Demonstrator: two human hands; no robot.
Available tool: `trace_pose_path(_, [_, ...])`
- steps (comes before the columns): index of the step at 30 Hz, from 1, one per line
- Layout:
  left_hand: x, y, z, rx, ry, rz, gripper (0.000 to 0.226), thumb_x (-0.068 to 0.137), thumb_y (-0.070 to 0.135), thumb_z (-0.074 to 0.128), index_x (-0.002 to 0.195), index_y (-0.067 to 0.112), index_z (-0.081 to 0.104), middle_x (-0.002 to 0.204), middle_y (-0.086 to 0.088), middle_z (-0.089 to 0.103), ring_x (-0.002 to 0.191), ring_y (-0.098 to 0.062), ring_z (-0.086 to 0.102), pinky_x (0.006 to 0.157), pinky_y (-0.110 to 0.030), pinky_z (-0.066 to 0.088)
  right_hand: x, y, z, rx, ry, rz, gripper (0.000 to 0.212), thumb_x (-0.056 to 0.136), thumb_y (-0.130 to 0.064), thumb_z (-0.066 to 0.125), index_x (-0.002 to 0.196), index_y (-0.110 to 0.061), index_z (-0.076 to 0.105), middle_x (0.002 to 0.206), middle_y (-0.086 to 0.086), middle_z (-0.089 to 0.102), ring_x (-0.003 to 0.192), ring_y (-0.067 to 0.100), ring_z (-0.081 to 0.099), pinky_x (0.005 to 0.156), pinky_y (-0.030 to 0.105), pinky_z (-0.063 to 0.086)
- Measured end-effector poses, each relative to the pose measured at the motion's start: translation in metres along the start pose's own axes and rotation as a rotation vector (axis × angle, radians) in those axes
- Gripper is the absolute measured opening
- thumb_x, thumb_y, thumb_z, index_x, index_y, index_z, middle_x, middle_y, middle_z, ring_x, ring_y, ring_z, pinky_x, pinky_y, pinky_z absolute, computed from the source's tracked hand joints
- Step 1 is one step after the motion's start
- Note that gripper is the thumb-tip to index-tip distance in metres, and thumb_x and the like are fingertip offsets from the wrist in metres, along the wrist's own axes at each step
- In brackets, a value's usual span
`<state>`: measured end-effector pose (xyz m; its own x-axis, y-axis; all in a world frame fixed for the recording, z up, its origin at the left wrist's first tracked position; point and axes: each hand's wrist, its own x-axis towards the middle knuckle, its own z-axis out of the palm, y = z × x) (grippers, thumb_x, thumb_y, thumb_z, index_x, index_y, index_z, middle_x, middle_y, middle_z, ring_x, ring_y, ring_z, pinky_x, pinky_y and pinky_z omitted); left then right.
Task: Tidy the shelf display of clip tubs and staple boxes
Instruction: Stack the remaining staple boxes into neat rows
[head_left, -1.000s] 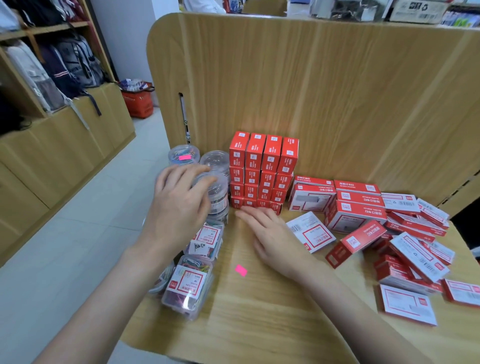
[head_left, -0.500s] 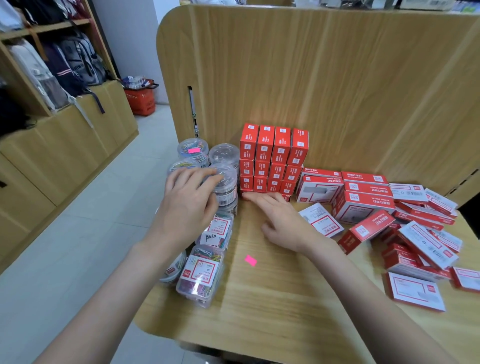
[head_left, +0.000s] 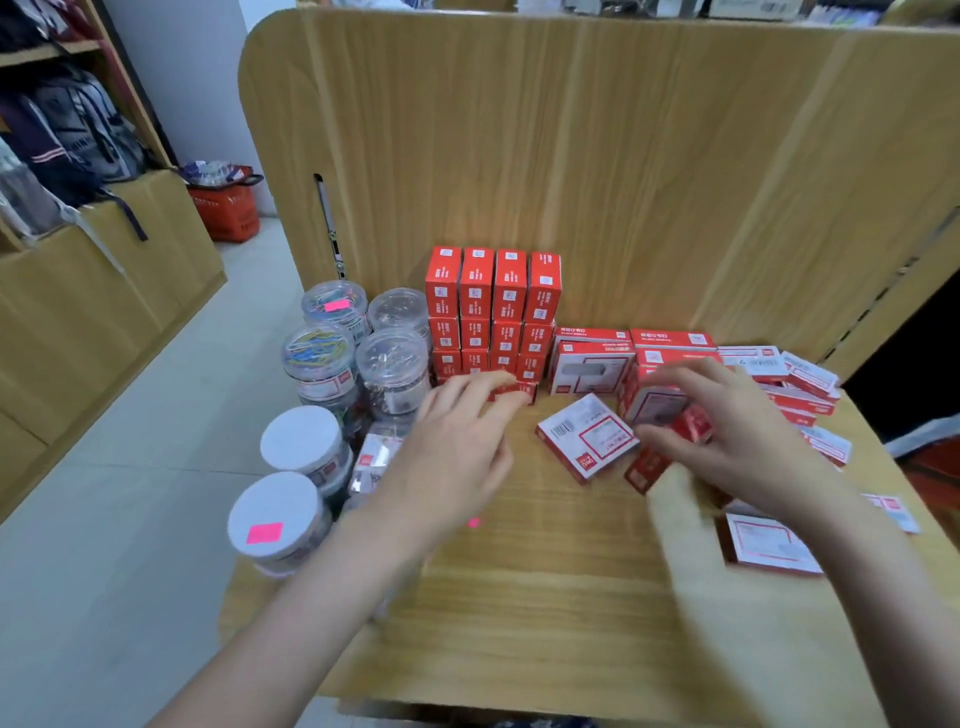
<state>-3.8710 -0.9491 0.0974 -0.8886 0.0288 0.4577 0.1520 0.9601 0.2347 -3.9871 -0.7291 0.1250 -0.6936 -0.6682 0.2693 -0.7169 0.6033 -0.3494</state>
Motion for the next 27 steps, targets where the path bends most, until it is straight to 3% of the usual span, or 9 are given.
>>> trace_pose_path(3, [0.007,0.009,0.019,-0.033,-0.089,0.005,0.046,0.076,0.032,0.041,0.114,0.012,0.059,0.116,-0.007,0.058,0.104,-0.027,0.052,0.084,-0.042,0.049,-0.012,0.016,0.007,-0.097,-0.060,-0.030,0.054,0.058,-0.053,0.068,0.099,-0.018,0.068,0.109,0.008,0.059,0.097,0.034,0.053,0.083,0.042,0.040])
trace_pose_path(5, [0.011,0.013,0.034,-0.039,-0.153,-0.008,0.051,0.077,0.043,0.044,0.117,0.014,0.057,0.120,-0.006,0.055,0.106,-0.028,0.051,0.084,-0.046,0.049,-0.012,0.025,0.006,-0.154,-0.057,-0.133,0.049,0.054,-0.041,0.067,0.096,-0.017,0.069,0.106,0.009,0.061,0.091,0.033,0.056,0.076,0.043,0.045])
trace_pose_path(8, [0.016,0.021,0.060,-0.060,-0.306,-0.125,0.060,0.080,0.052,0.058,0.129,0.018,0.047,0.133,-0.004,0.043,0.121,-0.023,0.038,0.097,-0.042,0.039,-0.006,0.038,-0.002,-0.125,-0.075,-0.198,0.040,0.055,-0.012,0.074,0.094,-0.015,0.069,0.101,0.008,0.063,0.088,0.031,0.055,0.073,0.045,0.049])
trace_pose_path(11, [0.019,0.032,0.077,-0.062,-0.305,-0.212,0.068,0.079,0.049,0.063,0.135,0.018,0.039,0.141,-0.004,0.035,0.129,-0.020,0.032,0.104,-0.034,0.032,-0.002,0.047,-0.004,-0.138,-0.153,-0.218,0.035,0.062,-0.015,0.072,0.096,-0.019,0.069,0.093,0.003,0.065,0.086,0.033,0.054,0.072,0.050,0.048])
trace_pose_path(15, [0.026,0.033,0.072,-0.129,-0.294,-0.300,0.065,0.080,0.044,0.064,0.136,0.018,0.042,0.145,0.000,0.037,0.132,-0.014,0.035,0.105,-0.023,0.026,0.012,0.047,-0.026,0.085,-0.285,-0.206,0.026,0.075,-0.034,0.072,0.098,-0.021,0.068,0.096,-0.002,0.065,0.091,0.016,0.055,0.081,0.021,0.039])
trace_pose_path(18, [0.036,0.020,0.052,-0.343,-0.366,-0.392,0.063,0.075,0.061,0.057,0.125,0.023,0.056,0.127,0.007,0.058,0.114,-0.007,0.053,0.099,-0.023,0.037,0.036,0.045,-0.036,0.149,-0.215,-0.257,0.024,0.079,-0.031,0.070,0.098,-0.017,0.066,0.094,0.002,0.063,0.089,0.018,0.056,0.078,0.024,0.038])
trace_pose_path(21, [0.043,0.016,0.044,-0.449,-0.252,-0.437,0.043,0.077,0.049,0.051,0.107,0.023,0.067,0.099,0.013,0.068,0.089,0.005,0.059,0.086,-0.021,0.046,0.065,0.043,-0.027,0.046,-0.274,-0.288,0.045,0.079,-0.039,0.067,0.115,-0.014,0.058,0.112,0.007,0.058,0.107,0.024,0.049,0.089,0.027,0.034])
trace_pose_path(24, [0.044,0.024,0.049,-0.416,-0.056,-0.496,0.034,0.080,0.046,0.050,0.102,0.026,0.067,0.090,0.010,0.070,0.083,-0.002,0.062,0.081,-0.030,0.049,0.081,0.035,-0.011,-0.019,-0.383,-0.315,0.067,0.074,-0.045,0.069,0.129,-0.015,0.046,0.133,0.007,0.043,0.122,0.025,0.038,0.102,0.036,0.032])
trace_pose_path(27, [0.043,0.036,0.060,-0.439,0.071,-0.524,0.012,0.086,0.037,0.056,0.096,0.036,0.063,0.086,0.015,0.068,0.083,-0.005,0.064,0.080,-0.032,0.052,0.085,0.031,0.006,-0.188,-0.314,-0.327,0.059,0.075,-0.043,0.068,0.124,-0.018,0.046,0.133,0.004,0.042,0.118,0.025,0.037,0.095,0.037,0.032])
